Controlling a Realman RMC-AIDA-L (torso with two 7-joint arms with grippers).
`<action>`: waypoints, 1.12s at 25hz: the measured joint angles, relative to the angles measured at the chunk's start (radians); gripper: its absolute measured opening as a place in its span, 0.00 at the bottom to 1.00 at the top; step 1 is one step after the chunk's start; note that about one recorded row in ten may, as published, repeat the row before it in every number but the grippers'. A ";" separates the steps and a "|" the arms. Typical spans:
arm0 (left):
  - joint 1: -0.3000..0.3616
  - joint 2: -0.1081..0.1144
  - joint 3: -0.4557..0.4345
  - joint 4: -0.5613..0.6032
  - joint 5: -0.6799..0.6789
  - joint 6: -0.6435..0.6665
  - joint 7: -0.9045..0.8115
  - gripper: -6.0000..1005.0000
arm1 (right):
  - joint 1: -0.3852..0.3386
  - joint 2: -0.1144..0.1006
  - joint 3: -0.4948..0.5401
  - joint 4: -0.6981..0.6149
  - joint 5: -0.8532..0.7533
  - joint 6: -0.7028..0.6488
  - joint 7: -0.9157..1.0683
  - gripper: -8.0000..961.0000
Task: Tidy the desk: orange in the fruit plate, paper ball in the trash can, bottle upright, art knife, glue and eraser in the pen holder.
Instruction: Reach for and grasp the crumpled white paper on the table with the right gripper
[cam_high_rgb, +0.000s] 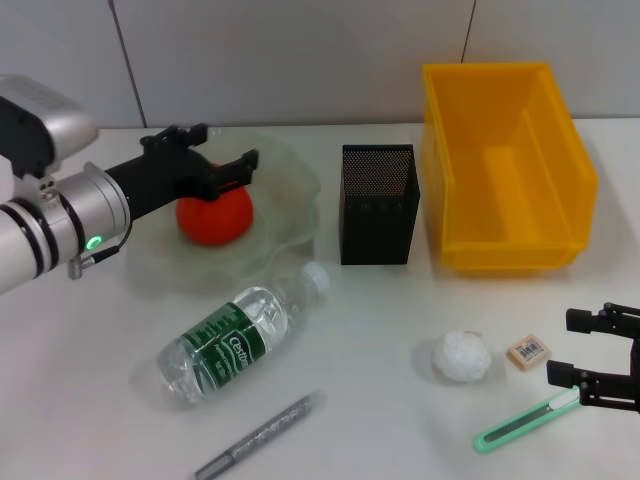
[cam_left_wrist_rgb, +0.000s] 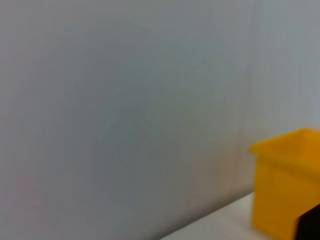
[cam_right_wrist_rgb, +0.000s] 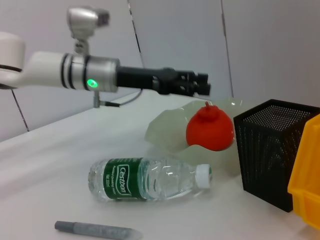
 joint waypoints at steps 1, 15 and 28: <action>0.011 0.002 -0.002 0.014 0.000 0.036 -0.007 0.73 | 0.001 0.000 0.000 0.000 -0.002 0.002 0.000 0.80; 0.246 0.073 -0.028 0.219 0.032 0.623 -0.080 0.83 | 0.115 -0.003 -0.010 0.045 -0.097 0.134 0.222 0.80; 0.312 0.062 -0.040 0.224 0.051 0.696 -0.034 0.82 | 0.229 -0.009 -0.344 0.457 -0.369 0.066 0.824 0.80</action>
